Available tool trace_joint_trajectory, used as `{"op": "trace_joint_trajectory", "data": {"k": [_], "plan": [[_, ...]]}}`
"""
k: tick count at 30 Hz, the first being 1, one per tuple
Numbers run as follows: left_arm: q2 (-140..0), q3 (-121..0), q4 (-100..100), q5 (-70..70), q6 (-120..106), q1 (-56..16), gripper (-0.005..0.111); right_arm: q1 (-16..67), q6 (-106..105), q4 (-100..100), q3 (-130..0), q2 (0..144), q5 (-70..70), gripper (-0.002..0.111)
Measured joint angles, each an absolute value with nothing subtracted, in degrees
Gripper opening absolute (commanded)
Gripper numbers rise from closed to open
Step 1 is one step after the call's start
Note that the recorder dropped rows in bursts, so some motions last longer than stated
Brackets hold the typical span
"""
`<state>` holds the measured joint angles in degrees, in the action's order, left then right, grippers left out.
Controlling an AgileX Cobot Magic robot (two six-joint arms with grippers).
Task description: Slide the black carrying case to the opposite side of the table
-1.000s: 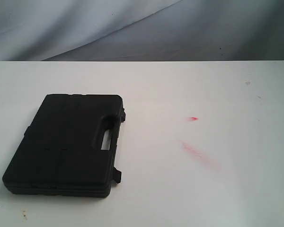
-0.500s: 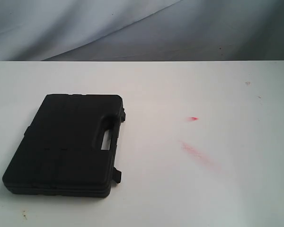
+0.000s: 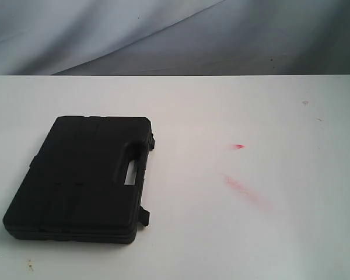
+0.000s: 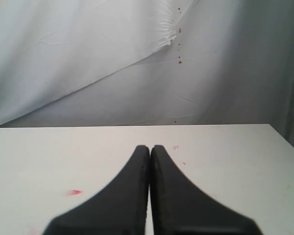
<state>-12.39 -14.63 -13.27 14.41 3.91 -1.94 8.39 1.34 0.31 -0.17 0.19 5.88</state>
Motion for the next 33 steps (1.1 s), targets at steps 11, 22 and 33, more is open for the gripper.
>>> {"op": "trace_joint_trajectory", "data": {"k": [11, 22, 33], "plan": [[-21.1, -24.0, -15.3, 21.6, 3.9, -5.1, 0.000, 8.4, 1.3, 0.3, -0.2, 0.2, 5.9, 0.000], [-34.4, -33.4, -15.3, 27.7, 5.4, -6.4, 0.000, 8.4, 1.3, 0.3, -0.2, 0.2, 5.9, 0.000], [-56.0, -36.3, -15.1, 23.1, 14.5, -28.5, 0.000, 8.4, 1.3, 0.3, -0.2, 0.2, 5.9, 0.000]]}}
